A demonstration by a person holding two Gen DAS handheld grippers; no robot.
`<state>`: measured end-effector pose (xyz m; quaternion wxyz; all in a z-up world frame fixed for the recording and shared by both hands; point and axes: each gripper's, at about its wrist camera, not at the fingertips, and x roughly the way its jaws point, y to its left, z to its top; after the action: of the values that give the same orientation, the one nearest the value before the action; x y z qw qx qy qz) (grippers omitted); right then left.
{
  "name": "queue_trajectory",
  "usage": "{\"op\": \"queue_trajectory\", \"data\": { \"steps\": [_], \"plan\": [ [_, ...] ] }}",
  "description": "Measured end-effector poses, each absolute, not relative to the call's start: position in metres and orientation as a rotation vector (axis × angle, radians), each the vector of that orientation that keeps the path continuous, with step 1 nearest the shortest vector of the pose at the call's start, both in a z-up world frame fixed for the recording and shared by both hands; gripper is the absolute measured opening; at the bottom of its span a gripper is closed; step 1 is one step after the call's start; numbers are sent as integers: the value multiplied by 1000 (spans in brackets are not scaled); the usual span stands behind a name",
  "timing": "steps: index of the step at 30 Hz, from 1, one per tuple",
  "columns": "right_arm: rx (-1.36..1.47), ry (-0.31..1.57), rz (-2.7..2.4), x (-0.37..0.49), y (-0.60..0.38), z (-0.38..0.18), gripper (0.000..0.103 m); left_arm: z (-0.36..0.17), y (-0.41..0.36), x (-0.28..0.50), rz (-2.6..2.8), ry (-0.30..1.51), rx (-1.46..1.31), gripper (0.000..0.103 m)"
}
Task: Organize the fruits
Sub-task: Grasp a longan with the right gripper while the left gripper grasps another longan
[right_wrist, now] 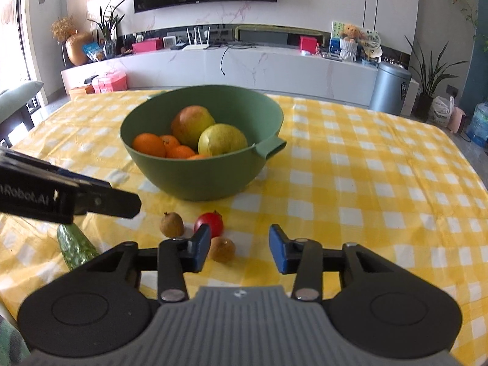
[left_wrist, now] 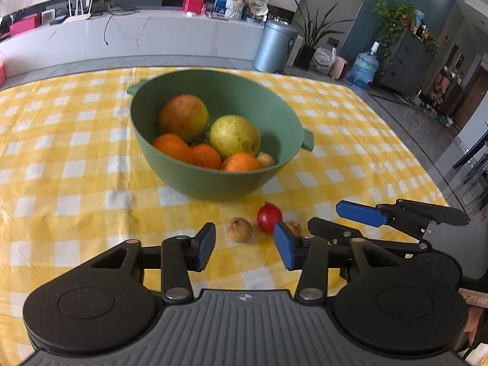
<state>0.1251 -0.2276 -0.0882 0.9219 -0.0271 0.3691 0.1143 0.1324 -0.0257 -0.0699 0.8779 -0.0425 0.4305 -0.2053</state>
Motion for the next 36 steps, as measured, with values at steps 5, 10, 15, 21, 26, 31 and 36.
{"op": "queue_trajectory", "data": {
  "steps": [5,10,15,21,26,31,36],
  "plan": [
    [-53,795,257,132,-226,-96,35,-82,-28,135,-440,914,-87,45],
    [-47,826,280,139,-221,-104,35,-90,-31,140,-441,922,-86,45],
    [-42,845,289,145,-218,-111,35,-100,-36,149,-435,940,-85,45],
    [-32,864,296,149,-217,-118,33,-108,-42,160,-422,967,-90,41],
    [-44,876,304,151,-213,-122,25,-113,-43,163,-414,975,-89,36],
    [-34,881,299,153,-214,-125,23,-114,-42,164,-418,974,-86,31],
    [-39,880,298,152,-213,-126,23,-115,-43,163,-427,973,-87,29]
  ]
}}
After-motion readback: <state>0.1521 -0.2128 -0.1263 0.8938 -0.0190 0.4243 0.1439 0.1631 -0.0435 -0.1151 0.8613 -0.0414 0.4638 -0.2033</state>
